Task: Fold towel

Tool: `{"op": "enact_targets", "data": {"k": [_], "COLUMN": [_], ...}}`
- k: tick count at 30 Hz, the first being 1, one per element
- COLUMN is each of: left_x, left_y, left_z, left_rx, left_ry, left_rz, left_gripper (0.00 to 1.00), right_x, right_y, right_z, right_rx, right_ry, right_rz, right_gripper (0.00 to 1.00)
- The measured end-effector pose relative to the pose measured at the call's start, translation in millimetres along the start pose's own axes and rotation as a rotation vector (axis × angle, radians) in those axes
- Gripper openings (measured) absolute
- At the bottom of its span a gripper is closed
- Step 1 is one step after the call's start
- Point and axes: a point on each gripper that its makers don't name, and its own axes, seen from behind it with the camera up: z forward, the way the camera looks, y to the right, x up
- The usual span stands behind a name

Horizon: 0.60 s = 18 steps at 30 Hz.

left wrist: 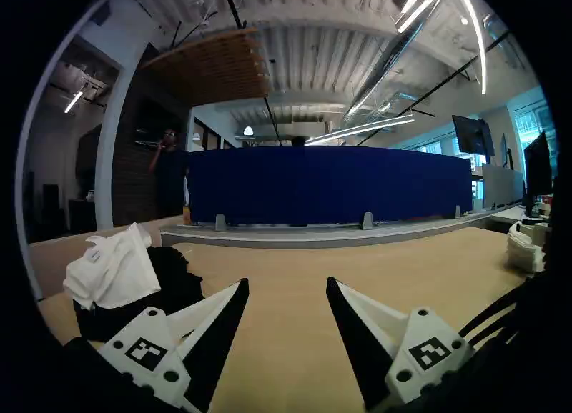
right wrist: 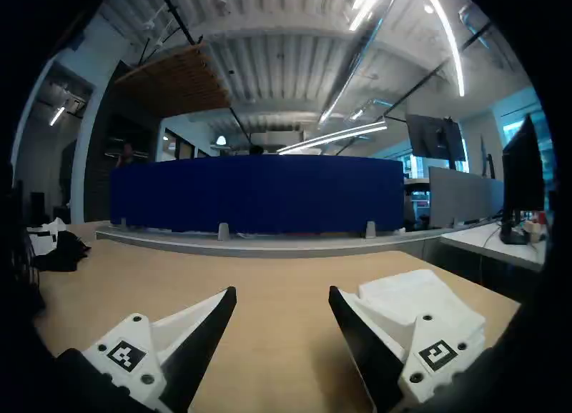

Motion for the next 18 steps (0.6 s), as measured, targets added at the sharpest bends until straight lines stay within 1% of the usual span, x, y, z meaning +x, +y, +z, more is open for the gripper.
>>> {"op": "enact_targets", "data": {"k": [18], "left_x": [0.5], "left_y": [0.4], "left_z": [-2.6], "left_rx": [0.000], "left_ry": [0.000], "left_rz": [0.000], "left_gripper": [0.80], "right_x": [0.3], "right_y": [-0.8], "right_z": [0.0], "right_rx": [0.000], "right_ry": [0.000], "right_rz": [0.000], "right_gripper": [1.00]}}
